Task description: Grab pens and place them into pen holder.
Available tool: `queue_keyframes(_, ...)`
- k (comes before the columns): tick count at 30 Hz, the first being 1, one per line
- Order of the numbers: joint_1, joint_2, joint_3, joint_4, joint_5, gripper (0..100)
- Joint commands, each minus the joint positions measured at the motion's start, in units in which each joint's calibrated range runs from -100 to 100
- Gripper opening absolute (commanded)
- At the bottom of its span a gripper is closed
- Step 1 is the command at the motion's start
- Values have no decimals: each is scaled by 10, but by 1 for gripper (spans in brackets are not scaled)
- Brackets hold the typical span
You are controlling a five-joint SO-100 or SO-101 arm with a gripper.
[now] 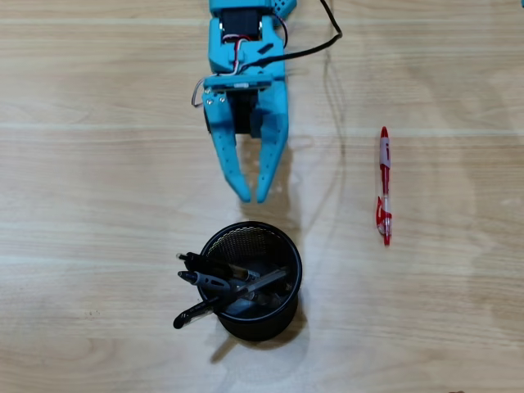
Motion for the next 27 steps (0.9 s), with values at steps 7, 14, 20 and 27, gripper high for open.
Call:
queue_keyframes(7,-47,-223,123,125,39,2)
queue_keyframes(14,-75,-354,164,357,40,2)
queue_keyframes(20,-108,-417,224,442,40,2)
queue_keyframes(27,-211,-411,253,443,36,2)
